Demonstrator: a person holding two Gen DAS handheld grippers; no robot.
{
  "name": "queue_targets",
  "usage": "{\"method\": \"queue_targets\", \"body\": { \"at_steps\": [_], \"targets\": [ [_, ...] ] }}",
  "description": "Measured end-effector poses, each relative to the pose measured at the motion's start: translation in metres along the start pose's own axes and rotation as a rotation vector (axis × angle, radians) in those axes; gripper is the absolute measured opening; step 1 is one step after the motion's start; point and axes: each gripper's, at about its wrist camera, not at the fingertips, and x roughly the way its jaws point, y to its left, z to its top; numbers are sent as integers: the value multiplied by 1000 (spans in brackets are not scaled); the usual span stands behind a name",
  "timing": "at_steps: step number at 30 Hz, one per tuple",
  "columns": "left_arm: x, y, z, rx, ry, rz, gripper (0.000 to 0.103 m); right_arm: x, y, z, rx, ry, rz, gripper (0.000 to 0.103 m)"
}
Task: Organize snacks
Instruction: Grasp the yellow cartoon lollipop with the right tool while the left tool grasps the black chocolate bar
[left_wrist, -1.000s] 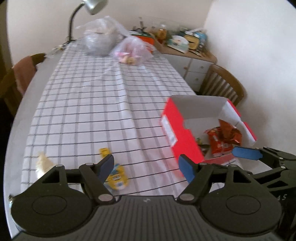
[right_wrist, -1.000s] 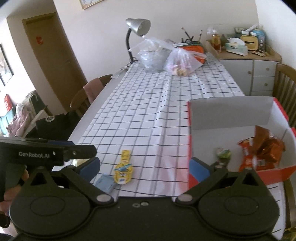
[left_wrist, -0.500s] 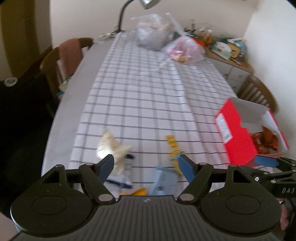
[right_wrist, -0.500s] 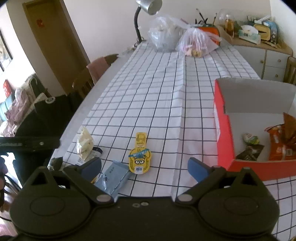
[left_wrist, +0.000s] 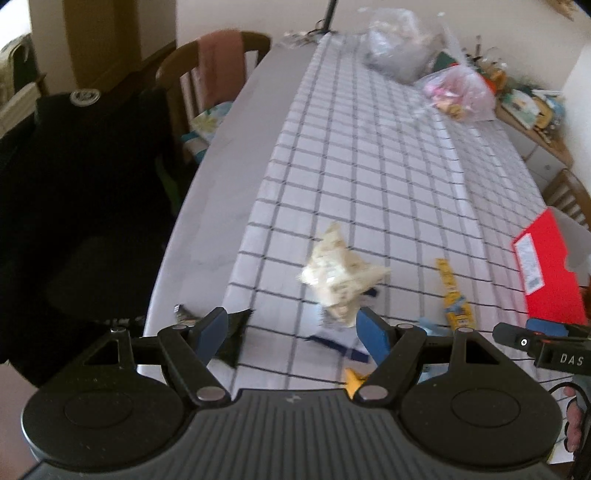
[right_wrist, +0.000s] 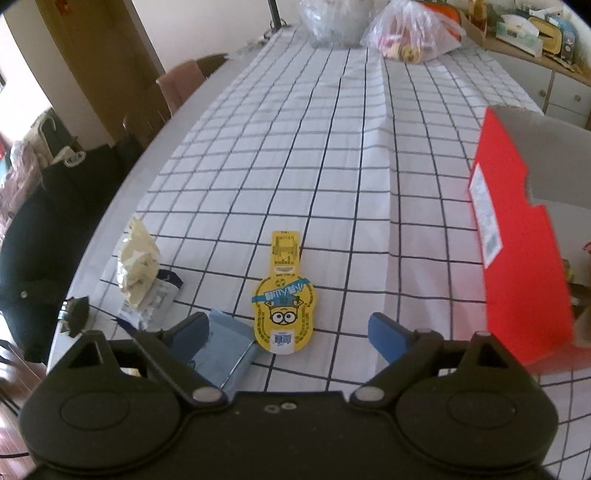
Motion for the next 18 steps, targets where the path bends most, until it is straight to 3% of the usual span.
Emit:
{"method": "queue_targets", "body": {
  "at_steps": [18],
  "targets": [
    [67,64,9,-131,176,68,76,59,16,8,-19,101,-17,79]
  ]
}}
